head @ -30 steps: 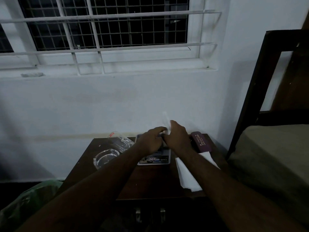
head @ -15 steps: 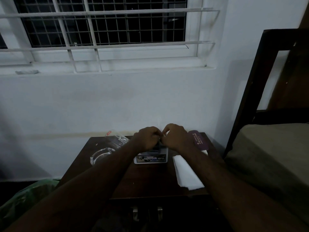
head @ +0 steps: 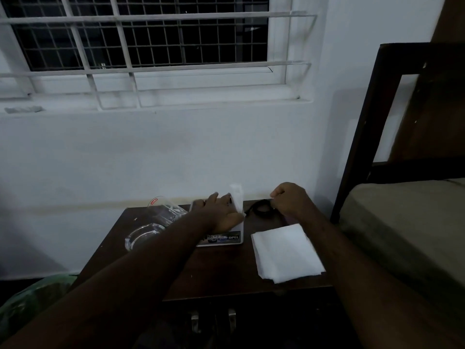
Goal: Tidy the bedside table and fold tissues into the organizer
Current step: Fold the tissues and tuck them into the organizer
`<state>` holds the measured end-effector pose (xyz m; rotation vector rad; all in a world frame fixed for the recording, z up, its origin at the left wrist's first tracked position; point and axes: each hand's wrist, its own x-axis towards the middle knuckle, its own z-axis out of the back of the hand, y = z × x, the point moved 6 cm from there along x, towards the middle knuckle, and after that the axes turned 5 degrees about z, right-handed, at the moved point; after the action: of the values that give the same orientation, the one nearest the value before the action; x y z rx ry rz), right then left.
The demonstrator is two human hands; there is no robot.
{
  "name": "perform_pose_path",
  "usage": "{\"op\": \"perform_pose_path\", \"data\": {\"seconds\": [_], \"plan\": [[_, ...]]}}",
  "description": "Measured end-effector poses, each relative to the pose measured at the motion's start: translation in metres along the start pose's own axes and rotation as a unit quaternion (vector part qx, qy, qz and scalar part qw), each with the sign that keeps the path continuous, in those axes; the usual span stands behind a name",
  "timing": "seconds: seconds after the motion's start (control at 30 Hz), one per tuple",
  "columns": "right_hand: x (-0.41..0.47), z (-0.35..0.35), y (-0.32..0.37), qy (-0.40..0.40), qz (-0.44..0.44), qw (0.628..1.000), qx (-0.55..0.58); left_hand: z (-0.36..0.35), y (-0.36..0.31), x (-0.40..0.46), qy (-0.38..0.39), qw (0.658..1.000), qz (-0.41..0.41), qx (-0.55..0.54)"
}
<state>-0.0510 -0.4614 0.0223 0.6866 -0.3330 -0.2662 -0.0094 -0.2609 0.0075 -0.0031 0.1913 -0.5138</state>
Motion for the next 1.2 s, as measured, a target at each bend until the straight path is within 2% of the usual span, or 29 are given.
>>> {"op": "perform_pose_path", "data": {"seconds": [0.07,0.17,0.3,0.37,0.47,0.6,0.83,0.9,0.97,1.0,1.07,1.13,1.2], "plan": [[-0.001,0.007,-0.019,0.021,-0.002,0.994,-0.112,0.001,-0.001,0.004,0.010,0.999,0.034,0.001],[-0.004,0.008,-0.049,0.068,-0.016,0.979,-0.192,0.003,0.000,0.013,0.028,0.996,0.078,-0.021],[-0.010,0.001,-0.044,0.128,0.067,0.972,-0.188,0.001,-0.003,0.018,0.030,0.995,0.091,-0.013],[-0.016,-0.012,-0.037,0.183,0.113,0.961,-0.174,0.001,-0.006,0.017,0.019,0.997,0.065,0.023],[-0.022,-0.029,-0.036,0.233,0.133,0.939,-0.214,0.000,-0.008,0.015,0.022,0.998,0.025,0.055],[-0.019,-0.036,-0.040,0.251,0.119,0.928,-0.247,-0.003,-0.004,0.015,0.049,0.997,0.040,0.040],[-0.014,-0.028,-0.036,0.213,0.118,0.940,-0.237,-0.006,-0.011,0.014,0.038,0.994,0.026,0.094],[-0.014,-0.027,-0.036,0.214,0.124,0.941,-0.231,-0.001,-0.010,0.008,0.034,0.997,0.027,0.058],[-0.012,-0.023,-0.037,0.212,0.128,0.943,-0.222,0.009,-0.008,0.000,-0.014,0.999,0.030,-0.036],[-0.011,-0.019,-0.037,0.210,0.123,0.946,-0.212,0.016,-0.007,-0.005,-0.074,0.993,0.026,-0.088],[-0.010,-0.011,-0.037,0.206,0.115,0.953,-0.187,0.026,-0.006,-0.023,-0.242,0.958,0.003,-0.155],[-0.010,-0.006,-0.036,0.206,0.111,0.956,-0.176,0.026,-0.014,-0.046,-0.371,0.915,-0.040,-0.152],[-0.014,-0.007,-0.035,0.213,0.111,0.955,-0.172,0.014,-0.029,-0.061,-0.393,0.904,-0.100,-0.133]]}}
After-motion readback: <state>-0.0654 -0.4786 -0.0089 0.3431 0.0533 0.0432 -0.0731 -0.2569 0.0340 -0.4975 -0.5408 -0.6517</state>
